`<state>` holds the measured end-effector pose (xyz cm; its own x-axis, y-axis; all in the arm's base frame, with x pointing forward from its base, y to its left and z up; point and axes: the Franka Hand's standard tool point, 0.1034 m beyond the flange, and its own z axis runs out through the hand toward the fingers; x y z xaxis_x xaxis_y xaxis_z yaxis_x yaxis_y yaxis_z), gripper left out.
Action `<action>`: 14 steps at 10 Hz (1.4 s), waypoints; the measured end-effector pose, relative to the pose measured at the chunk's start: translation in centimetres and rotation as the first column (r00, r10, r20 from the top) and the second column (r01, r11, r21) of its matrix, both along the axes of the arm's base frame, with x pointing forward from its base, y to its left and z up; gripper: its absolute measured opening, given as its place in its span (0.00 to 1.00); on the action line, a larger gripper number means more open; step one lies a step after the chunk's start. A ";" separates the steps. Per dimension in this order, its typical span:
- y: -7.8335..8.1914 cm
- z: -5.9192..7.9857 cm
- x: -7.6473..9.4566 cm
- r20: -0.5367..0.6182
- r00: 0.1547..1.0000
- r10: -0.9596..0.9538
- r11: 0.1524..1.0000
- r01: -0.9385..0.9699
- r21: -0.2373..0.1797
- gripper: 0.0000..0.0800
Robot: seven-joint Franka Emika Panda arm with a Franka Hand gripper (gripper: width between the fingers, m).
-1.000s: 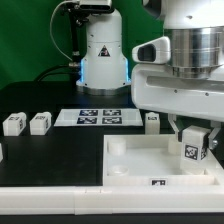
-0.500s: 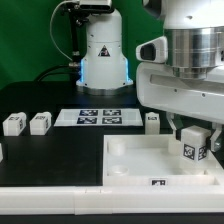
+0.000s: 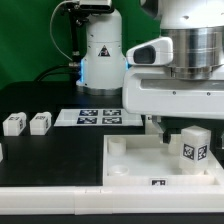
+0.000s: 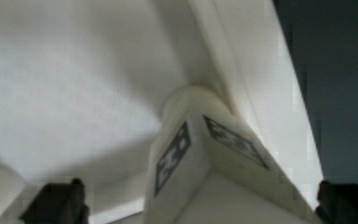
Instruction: Assemble one leg
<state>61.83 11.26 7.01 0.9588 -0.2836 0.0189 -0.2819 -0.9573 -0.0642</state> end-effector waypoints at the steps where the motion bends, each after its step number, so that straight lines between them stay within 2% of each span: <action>1: 0.0 0.0 0.0 0.005 0.995 0.100 0.995 -0.100 -0.004 0.81; 4: -0.1 -0.2 -0.2 0.012 0.900 0.435 0.900 -0.435 -0.025 0.81; 6: 0.4 -0.2 -0.3 0.016 0.846 0.534 0.846 -0.533 -0.026 0.81; 8: 0.5 -0.2 -0.3 0.017 0.841 0.540 0.841 -0.540 -0.026 0.81; 10: 0.5 -0.2 -0.3 0.017 0.841 0.540 0.841 -0.540 -0.026 0.48; 11: 0.5 -0.2 -0.3 0.017 0.841 0.540 0.842 -0.540 -0.026 0.48; 12: 0.5 -0.2 -0.3 0.017 0.848 0.530 0.848 -0.530 -0.025 0.36; 14: 0.5 -0.2 -0.3 0.015 0.871 0.492 0.871 -0.491 -0.023 0.36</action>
Offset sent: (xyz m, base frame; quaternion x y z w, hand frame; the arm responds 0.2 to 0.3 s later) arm -0.0098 0.0129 0.0003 0.0105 -0.0200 -0.2894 0.9570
